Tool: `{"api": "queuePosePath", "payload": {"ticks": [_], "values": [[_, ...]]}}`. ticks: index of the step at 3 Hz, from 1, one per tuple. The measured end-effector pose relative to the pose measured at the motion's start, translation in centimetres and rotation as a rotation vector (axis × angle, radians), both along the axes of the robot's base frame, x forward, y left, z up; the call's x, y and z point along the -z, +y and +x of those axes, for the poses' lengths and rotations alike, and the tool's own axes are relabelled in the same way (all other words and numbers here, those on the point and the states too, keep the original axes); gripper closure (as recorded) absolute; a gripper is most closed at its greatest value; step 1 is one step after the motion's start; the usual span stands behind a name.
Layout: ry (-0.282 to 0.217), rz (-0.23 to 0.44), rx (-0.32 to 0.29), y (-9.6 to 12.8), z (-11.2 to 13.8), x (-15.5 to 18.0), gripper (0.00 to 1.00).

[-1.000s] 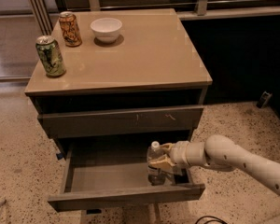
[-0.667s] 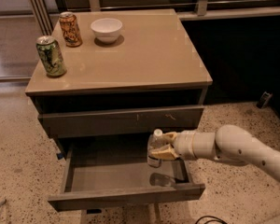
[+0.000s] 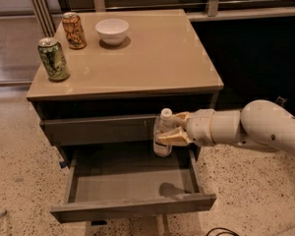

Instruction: Pick blue plastic bottle from middle drawer and place on counter

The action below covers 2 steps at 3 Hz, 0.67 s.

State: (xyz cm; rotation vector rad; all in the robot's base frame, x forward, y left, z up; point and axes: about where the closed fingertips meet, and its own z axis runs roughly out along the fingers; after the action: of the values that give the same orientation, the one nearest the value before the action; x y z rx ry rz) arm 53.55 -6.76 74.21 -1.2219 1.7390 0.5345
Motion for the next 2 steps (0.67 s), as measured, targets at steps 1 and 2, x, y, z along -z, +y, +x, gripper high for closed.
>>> {"api": "queuePosePath", "payload": {"ticks": [1,2], "values": [[0.008,0.013,-0.001,-0.5,-0.5,-3.3,1.00],[0.015,0.032,0.010,-1.9,-1.4,-13.6,1.00]]}}
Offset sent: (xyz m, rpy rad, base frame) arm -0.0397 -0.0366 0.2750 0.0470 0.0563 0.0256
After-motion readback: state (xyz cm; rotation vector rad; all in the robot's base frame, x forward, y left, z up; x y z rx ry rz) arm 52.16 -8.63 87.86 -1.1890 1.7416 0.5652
